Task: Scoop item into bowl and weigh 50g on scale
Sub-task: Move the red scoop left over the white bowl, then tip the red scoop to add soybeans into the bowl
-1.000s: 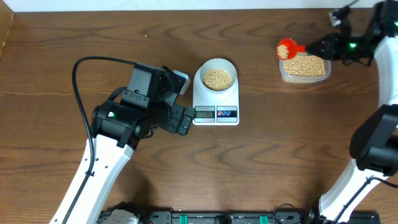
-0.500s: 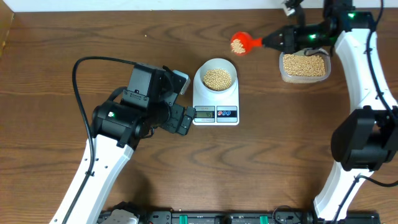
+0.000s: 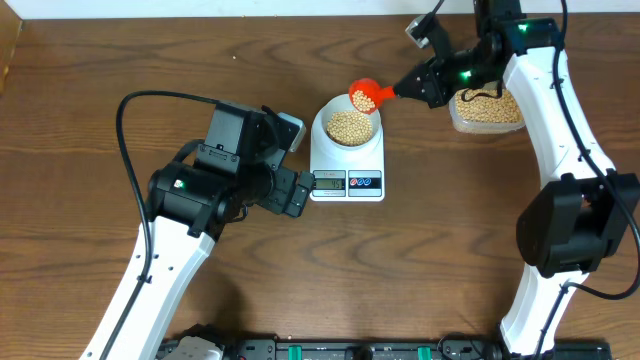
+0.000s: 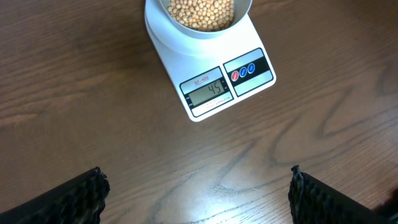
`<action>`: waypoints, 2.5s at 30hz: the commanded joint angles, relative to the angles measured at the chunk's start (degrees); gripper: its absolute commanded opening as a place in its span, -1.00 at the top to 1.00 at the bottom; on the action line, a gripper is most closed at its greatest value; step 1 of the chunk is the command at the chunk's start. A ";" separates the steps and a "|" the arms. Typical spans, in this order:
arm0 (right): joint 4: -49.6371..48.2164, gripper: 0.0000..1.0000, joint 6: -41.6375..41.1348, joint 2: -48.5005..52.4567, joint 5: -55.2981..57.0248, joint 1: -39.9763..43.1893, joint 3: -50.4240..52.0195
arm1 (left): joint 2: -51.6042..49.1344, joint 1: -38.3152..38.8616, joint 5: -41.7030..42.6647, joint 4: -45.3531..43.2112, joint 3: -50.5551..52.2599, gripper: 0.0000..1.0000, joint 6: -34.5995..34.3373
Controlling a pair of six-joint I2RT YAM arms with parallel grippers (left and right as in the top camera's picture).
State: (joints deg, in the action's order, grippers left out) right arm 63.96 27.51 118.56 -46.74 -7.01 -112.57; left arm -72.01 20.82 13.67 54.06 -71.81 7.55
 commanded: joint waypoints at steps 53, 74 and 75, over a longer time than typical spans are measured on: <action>-0.79 0.98 7.21 -0.07 4.81 -4.26 -1.44 | -0.33 -0.24 0.68 0.33 0.07 -0.89 0.57; -0.94 0.98 5.84 -0.07 4.42 -6.01 -1.46 | -0.33 -0.24 0.68 0.33 0.07 -0.89 0.57; -0.85 0.98 6.40 -0.07 4.39 -6.27 -1.46 | -0.33 -0.24 0.68 0.33 0.07 -0.90 0.57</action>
State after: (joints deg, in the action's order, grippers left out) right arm 63.16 33.69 118.56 -40.71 -12.25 -112.68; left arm -72.01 20.82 13.67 54.06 -71.81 7.55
